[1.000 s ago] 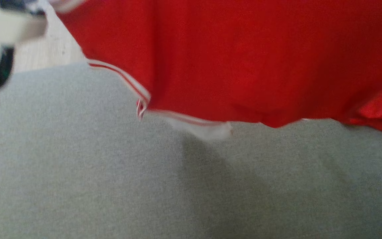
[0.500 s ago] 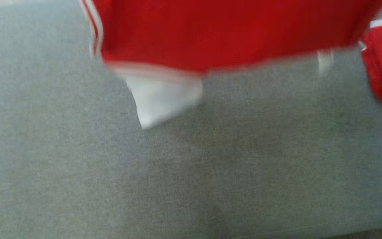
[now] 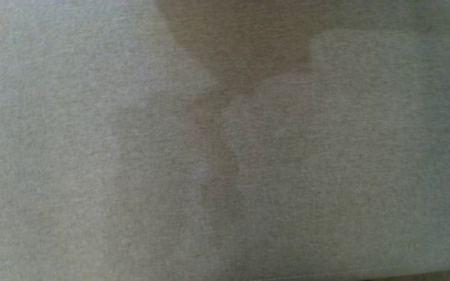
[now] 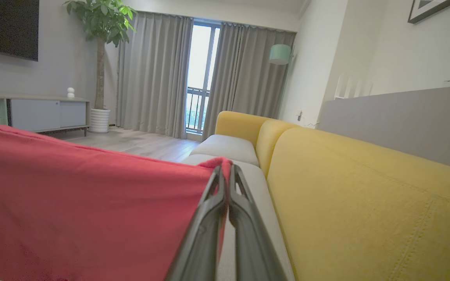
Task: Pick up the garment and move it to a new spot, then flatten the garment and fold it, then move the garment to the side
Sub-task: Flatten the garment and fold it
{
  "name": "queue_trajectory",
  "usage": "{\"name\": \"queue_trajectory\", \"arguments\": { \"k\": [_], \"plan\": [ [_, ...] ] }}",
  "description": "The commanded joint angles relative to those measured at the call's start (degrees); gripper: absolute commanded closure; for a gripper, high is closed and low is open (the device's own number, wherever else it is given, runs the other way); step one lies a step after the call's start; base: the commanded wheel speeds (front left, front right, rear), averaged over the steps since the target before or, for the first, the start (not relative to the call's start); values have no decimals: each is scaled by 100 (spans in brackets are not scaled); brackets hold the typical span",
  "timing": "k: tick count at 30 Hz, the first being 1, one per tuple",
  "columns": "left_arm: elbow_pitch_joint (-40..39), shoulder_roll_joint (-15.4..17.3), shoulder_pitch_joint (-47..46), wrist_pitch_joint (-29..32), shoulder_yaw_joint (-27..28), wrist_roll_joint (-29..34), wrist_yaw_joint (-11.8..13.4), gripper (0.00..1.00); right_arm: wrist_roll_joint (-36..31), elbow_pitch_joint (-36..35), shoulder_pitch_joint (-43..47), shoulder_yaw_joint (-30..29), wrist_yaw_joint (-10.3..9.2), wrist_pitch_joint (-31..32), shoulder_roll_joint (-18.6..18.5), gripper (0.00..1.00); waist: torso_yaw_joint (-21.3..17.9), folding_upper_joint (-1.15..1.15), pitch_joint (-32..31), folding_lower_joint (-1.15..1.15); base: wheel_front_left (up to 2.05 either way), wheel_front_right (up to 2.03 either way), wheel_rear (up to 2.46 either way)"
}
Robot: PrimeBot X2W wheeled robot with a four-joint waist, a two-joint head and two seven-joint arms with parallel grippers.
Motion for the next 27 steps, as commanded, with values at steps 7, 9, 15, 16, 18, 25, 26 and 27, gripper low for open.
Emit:
{"name": "queue_trajectory", "arguments": {
  "k": [7,9,15,16,18,25,26,27],
  "plan": [
    [-1184,382,1430,-21,454,-207,-90,100,362,268,783,387,37,-241,-193,100,287,0,-166,-1,0,0,0],
    [-1476,448,1994,-22,539,-303,-115,100,529,288,1124,418,37,-282,-260,100,324,0,-324,-1,0,0,0],
    [-2426,740,3896,-22,664,-788,-211,100,1011,-27,2462,453,37,-332,-515,100,325,0,-904,-1,0,0,0],
    [-2584,838,4239,-22,587,-789,-223,100,1080,-110,2710,464,37,-335,-550,100,309,0,-1016,-1,0,0,0],
    [-2726,942,4584,-22,506,-775,-229,100,1152,-196,2957,475,37,-336,-584,100,293,0,-1107,-1,0,0,0],
    [-3447,1086,6682,-22,349,-1029,-16,100,1386,-812,4475,380,37,-340,-745,100,220,0,-1637,-1,0,0,0],
    [-3526,1064,6917,-22,336,-1048,38,100,1393,-899,4661,344,37,-340,-756,100,218,0,-1692,-1,0,0,0],
    [-3590,1050,7133,-22,321,-1049,90,100,1397,-981,4846,311,37,-340,-763,100,215,0,-1745,-1,0,0,0]
  ]
}}
